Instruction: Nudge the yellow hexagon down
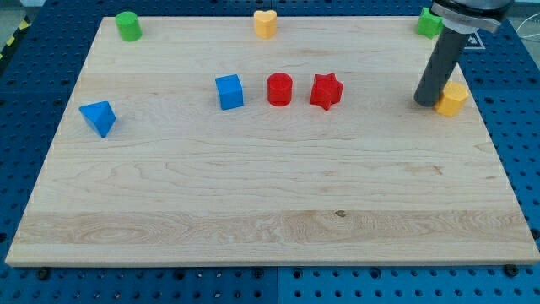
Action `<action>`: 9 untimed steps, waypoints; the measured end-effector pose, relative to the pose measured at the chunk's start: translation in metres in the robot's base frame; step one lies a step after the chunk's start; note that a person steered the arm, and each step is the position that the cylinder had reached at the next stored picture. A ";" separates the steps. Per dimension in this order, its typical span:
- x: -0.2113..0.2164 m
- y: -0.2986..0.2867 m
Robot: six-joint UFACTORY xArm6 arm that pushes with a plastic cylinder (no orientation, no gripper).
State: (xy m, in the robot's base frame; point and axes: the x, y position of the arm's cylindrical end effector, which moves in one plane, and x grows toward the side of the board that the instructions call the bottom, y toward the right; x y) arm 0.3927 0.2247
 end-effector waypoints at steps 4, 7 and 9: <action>0.000 0.011; -0.011 -0.080; -0.068 -0.055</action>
State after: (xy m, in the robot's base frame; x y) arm 0.3245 0.1692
